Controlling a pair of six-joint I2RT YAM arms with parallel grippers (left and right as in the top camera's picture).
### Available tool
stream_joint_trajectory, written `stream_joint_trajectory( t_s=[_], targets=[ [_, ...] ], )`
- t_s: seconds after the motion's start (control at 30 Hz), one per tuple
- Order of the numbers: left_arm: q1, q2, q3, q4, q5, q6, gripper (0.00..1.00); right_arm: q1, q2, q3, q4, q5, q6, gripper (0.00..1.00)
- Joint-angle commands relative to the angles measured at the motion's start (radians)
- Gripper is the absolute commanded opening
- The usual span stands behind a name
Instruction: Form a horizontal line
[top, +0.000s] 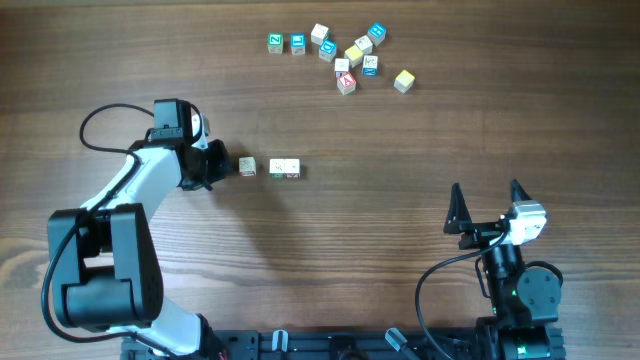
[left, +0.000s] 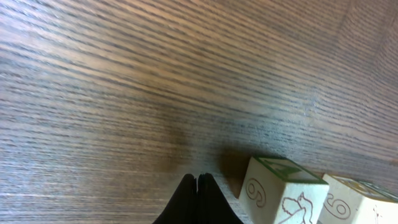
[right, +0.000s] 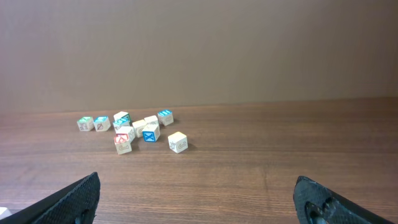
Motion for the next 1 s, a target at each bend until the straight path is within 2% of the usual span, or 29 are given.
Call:
stream_joint_trajectory(
  t_s=[0.0, 0.27, 0.97],
  targets=[
    [-0.022, -0.003, -0.002, -0.015, 0.034, 0.024, 0.04, -0.003, -0.005, -0.001, 0.003, -0.017, -0.005, 1.0],
    [-0.099, -0.003, -0.002, -0.018, 0.033, 0.023, 0.06, -0.003, -0.005, -0.001, 0.003, -0.017, -0.006, 1.0],
    [-0.1, -0.003, -0.002, -0.007, 0.018, 0.023, 0.04, -0.003, -0.005, -0.001, 0.003, -0.017, -0.006, 1.0]
  ],
)
